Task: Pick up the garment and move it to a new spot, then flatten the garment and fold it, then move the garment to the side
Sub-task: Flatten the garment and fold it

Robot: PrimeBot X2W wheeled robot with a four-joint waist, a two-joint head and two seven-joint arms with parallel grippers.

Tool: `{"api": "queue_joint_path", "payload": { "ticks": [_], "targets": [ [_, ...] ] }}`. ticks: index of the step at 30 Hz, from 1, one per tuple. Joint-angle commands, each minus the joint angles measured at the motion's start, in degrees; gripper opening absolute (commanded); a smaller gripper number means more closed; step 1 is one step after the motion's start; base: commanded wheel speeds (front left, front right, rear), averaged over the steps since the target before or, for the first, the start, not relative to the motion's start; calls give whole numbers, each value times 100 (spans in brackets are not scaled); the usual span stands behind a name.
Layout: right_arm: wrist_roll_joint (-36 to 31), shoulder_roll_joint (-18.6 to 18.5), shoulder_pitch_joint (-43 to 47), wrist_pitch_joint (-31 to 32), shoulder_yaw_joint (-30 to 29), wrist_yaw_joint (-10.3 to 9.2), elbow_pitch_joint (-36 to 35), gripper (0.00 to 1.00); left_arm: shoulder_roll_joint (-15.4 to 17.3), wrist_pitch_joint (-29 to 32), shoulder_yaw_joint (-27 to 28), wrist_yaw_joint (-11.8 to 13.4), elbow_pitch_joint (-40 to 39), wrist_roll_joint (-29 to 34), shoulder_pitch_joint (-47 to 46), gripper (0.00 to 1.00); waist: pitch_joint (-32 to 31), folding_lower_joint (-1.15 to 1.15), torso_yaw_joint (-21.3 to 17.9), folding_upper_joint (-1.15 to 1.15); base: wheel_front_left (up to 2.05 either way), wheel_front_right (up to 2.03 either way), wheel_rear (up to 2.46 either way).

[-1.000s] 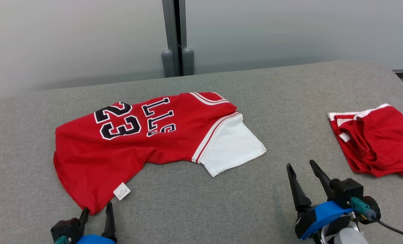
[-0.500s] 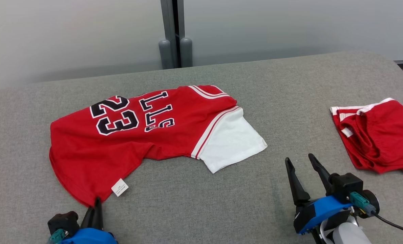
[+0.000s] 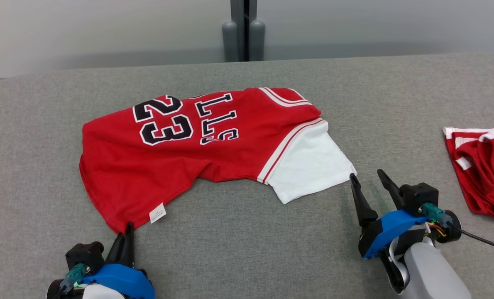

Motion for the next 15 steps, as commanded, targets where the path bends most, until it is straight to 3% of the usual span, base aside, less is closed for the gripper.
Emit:
{"api": "queue_joint_path", "payload": {
  "ticks": [1,10,11,13,15],
  "targets": [
    [-18,-16,-190,-29,-49,1,183,100,41,2,-72,-6,-28,-45,-102,0,128,0,132,-1,0,0,0],
    [-189,-15,-846,-27,-370,1,1115,100,210,11,-469,4,-96,-206,-312,0,462,0,400,-1,0,0,0],
    [-220,-17,-879,-20,-390,2,1261,44,225,11,-497,5,-97,-230,-325,0,481,0,413,-1,0,0,0],
    [-231,-10,-912,-4,-326,2,1480,0,253,11,-516,5,-105,-254,-336,0,499,0,422,-1,0,0,0],
    [-177,-9,-924,8,-273,2,1589,0,286,11,-516,5,-111,-284,-340,0,505,0,411,-1,0,0,0]
  ]
}}
